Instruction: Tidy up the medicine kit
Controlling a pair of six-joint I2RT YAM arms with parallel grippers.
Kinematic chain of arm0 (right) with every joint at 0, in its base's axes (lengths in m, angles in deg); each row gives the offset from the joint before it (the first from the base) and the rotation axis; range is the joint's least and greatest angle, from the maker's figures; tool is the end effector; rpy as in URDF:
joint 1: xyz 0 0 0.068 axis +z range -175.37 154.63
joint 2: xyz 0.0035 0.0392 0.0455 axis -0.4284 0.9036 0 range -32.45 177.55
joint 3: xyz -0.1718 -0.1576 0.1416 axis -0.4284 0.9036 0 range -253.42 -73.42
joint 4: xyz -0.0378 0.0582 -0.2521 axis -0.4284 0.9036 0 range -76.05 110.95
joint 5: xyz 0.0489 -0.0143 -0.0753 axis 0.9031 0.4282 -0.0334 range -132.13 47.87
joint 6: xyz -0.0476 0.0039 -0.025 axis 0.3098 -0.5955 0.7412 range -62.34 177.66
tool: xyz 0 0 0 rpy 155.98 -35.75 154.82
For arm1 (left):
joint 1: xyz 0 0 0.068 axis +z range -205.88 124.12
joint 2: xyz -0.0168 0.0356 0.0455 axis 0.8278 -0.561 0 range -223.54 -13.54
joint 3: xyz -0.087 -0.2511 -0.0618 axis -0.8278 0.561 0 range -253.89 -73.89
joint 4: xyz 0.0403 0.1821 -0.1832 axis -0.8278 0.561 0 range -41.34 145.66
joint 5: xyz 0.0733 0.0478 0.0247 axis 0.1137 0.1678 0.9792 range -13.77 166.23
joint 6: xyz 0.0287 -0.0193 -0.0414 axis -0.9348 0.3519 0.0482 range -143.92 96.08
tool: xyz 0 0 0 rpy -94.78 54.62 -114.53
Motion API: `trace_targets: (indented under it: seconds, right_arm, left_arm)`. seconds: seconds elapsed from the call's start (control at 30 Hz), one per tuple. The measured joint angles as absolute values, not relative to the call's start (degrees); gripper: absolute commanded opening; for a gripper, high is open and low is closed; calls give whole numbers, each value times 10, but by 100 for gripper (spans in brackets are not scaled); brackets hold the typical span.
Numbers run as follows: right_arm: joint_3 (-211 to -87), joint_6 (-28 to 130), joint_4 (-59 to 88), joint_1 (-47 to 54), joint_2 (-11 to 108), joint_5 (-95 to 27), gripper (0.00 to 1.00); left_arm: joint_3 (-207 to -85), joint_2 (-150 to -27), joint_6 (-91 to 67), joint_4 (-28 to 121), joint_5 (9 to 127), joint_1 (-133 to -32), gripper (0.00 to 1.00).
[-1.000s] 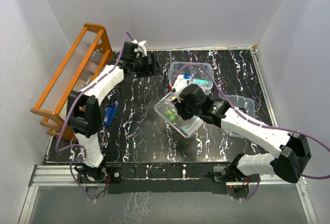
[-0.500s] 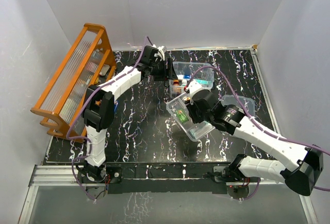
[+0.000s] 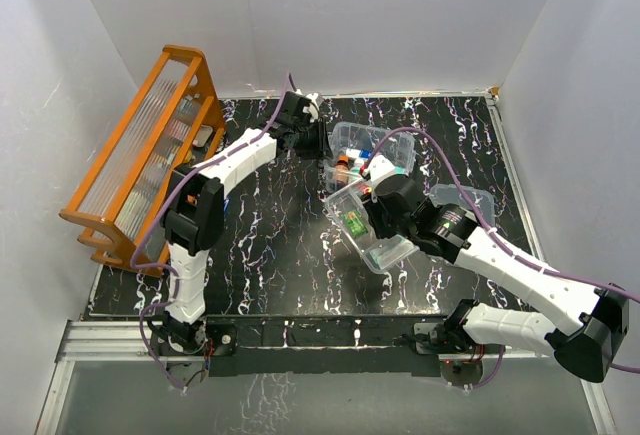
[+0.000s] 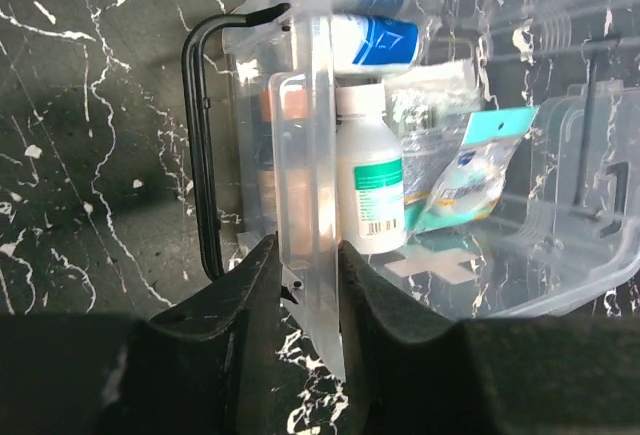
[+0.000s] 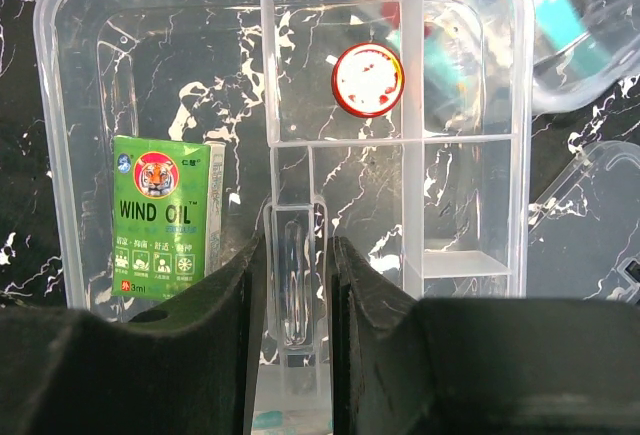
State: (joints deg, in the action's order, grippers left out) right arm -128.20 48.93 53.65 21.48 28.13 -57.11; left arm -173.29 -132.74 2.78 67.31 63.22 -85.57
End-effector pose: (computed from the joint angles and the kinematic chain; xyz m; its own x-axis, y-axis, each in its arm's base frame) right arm 0.1545 0.1514 0.3011 -0.5702 -0.3939 -0.7209 -0.5000 0.8627 -0.0759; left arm 0.4172 -0.2471 0.2499 -0.7683 -0.0658 -0.6367 0.3253 0.8165 -0.4769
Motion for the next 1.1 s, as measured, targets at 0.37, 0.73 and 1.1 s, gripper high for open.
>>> trace_targets:
  seconds: [0.37, 0.73, 1.1]
  right_arm:
    - [-1285, 492, 536, 215, 283, -572, 0]
    - [-1310, 528, 516, 215, 312, -542, 0]
    - [-1353, 603, 477, 215, 390, -477, 0]
  left_arm:
    - [-1635, -1237, -32, 709, 679, -854, 9]
    - [-1492, -1100, -92, 765, 671, -829, 9]
    - [-1410, -982, -126, 841, 637, -788, 38]
